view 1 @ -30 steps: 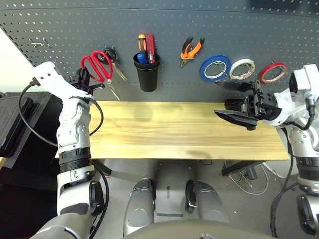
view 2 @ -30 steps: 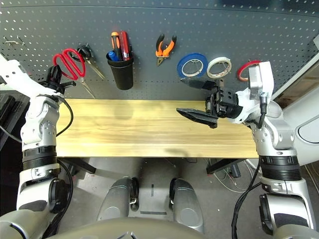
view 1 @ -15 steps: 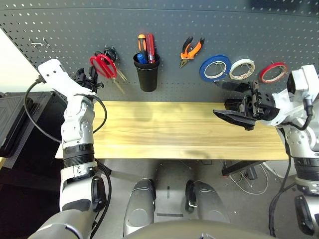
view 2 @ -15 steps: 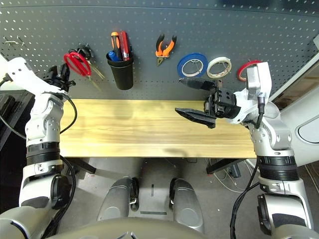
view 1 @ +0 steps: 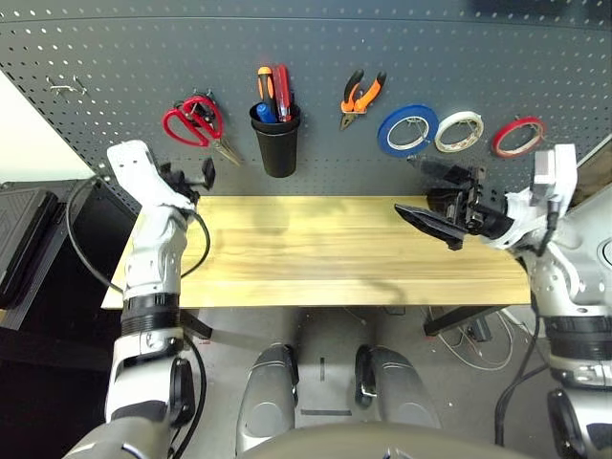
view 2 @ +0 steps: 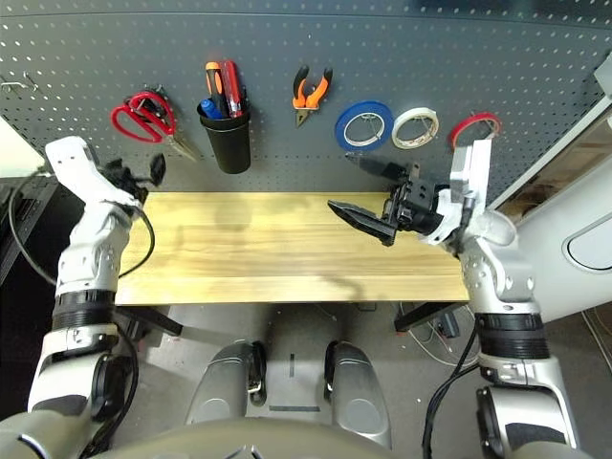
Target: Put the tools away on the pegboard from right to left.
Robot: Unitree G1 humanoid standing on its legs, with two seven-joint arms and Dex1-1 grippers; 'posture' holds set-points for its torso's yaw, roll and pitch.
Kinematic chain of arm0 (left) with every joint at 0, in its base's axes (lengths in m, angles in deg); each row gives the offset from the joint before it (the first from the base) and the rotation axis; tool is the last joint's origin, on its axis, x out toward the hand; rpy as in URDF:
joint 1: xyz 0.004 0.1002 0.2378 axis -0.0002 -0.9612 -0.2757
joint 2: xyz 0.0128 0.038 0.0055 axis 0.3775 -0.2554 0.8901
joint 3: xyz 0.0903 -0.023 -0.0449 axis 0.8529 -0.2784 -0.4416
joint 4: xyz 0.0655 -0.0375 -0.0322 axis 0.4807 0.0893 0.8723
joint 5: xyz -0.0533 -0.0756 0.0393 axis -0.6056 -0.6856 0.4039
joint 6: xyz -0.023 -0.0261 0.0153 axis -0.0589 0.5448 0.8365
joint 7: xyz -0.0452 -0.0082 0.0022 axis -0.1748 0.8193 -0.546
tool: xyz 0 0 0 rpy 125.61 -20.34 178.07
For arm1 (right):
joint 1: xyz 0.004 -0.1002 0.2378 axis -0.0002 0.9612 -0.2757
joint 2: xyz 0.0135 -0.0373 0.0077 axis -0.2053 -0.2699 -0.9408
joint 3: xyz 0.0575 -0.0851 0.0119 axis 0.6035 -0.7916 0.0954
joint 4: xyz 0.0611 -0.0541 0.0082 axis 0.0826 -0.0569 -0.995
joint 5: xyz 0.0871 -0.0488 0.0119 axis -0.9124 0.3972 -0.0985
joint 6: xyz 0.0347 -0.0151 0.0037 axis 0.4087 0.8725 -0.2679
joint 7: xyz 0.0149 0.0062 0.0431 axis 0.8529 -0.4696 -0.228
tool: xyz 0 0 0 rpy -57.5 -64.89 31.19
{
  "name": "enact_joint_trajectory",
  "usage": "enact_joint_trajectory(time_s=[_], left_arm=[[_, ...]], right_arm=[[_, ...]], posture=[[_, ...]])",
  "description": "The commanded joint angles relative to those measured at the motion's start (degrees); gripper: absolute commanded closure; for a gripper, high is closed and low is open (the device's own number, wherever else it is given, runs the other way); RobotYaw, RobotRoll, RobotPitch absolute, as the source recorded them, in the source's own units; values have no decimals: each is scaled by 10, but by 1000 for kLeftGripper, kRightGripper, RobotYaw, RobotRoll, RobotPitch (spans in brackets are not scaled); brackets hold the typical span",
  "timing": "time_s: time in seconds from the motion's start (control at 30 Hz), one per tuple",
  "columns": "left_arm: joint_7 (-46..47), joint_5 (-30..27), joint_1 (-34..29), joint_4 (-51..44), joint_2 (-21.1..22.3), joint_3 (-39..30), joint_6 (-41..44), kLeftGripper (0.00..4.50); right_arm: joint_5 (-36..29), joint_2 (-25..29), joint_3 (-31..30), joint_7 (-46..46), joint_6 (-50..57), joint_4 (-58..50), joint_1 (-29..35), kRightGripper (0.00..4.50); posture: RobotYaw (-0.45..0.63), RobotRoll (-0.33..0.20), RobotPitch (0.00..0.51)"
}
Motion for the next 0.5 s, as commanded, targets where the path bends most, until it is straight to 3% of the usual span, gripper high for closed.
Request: enact_joint_trajectory(time_s=[0.03, 0.23, 0.5], left_arm=[[-41, 4, -39, -28, 8, 10, -38, 16], [-67, 8, -89, -33, -8, 18, -96, 16], [-89, -13, -133, 18, -50, -9, -242, 16]], right_arm=[[52, -30, 6, 74, -65, 43, 10, 0], [100, -76, 21, 192, -133, 105, 8, 0], [152, -119, 62, 344, -278, 211, -2, 0]], posture=[[-40, 0, 87], [-43, 0, 79], [-65, 0, 69]])
